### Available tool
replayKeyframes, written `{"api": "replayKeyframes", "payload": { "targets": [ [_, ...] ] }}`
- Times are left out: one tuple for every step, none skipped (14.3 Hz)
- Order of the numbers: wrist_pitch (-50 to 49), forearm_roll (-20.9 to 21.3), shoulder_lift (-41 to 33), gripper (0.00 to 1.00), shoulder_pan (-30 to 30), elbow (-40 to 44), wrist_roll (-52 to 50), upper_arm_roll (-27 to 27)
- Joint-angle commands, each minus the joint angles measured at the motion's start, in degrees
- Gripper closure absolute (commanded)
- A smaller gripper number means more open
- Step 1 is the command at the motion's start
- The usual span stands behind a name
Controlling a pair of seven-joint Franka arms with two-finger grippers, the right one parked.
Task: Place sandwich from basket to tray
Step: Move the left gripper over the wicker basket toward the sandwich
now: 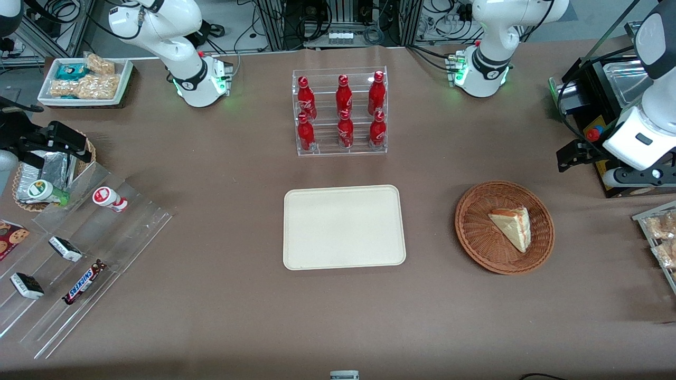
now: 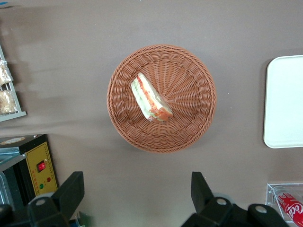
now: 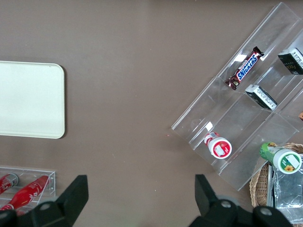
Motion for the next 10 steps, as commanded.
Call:
{"api": "replayKeyframes", "payload": {
  "targets": [
    [-0.19, -0.63, -1.33, 0.00, 0.14, -1.12, -0.66, -0.19],
    [-0.27, -0.63, -1.33, 0.00, 0.14, -1.12, -0.66, -0.19],
    [-0.45, -0.63, -1.41, 0.00, 0.14, -1.12, -0.66, -0.19],
    [-0.45, -0.54, -1.33, 0.00, 0.06, -1.12, -0.66, -0.28],
    [-0.54, -0.54, -1.24, 0.00, -0.03, -1.12, -0.40, -0.28],
    [-1.06, -0.54, -0.98, 0.00, -0.03, -1.21, -0.40, -0.28],
    [-2.28, -0.54, -0.80, 0.00, -0.03, -1.21, -0.40, -0.28],
    [-2.73, -0.54, -0.54, 0.00, -0.03, -1.39, -0.40, -0.28],
    [-2.30, -0.54, -0.01, 0.00, -0.03, -2.17, -0.57, -0.28],
    [-1.77, -0.54, 0.69, 0.00, -0.03, -3.05, -0.57, -0.28]
  ]
}}
